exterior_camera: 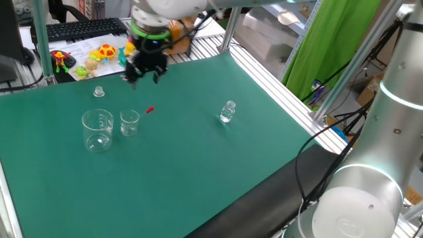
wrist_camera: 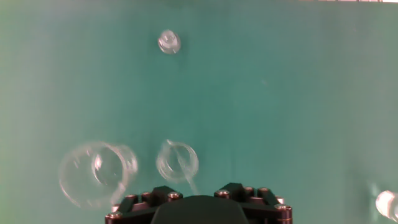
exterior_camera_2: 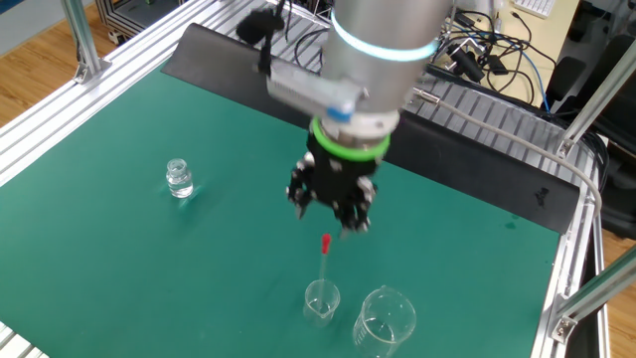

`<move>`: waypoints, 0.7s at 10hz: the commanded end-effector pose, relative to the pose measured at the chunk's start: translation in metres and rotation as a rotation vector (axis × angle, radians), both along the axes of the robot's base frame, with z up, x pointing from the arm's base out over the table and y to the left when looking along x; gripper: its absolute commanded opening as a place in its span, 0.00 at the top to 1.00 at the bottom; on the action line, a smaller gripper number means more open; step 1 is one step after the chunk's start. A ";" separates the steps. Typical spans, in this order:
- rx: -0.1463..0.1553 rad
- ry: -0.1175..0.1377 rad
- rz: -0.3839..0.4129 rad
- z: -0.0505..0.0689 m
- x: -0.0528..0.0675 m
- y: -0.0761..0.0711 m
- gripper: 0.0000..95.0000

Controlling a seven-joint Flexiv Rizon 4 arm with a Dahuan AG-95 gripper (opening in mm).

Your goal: Transfer liquid using a dropper

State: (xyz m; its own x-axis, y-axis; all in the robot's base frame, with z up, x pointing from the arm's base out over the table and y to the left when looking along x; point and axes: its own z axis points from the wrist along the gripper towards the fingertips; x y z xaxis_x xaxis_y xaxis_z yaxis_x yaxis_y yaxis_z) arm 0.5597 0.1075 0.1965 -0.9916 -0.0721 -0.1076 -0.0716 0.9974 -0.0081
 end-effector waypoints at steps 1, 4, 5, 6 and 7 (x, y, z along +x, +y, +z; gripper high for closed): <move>0.020 0.010 0.003 -0.004 -0.008 -0.003 0.60; 0.039 0.010 -0.003 -0.008 -0.019 -0.002 0.80; 0.040 0.007 -0.005 -0.010 -0.021 -0.001 0.80; 0.042 0.004 -0.006 -0.012 -0.023 0.000 0.80; 0.043 -0.004 -0.009 -0.015 -0.023 0.001 0.60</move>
State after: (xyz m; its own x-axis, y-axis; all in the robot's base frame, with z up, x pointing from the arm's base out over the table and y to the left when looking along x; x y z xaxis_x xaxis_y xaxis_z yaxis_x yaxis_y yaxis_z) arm 0.5328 0.1081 0.1803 -0.9912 -0.0565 -0.1200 -0.0610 0.9976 0.0343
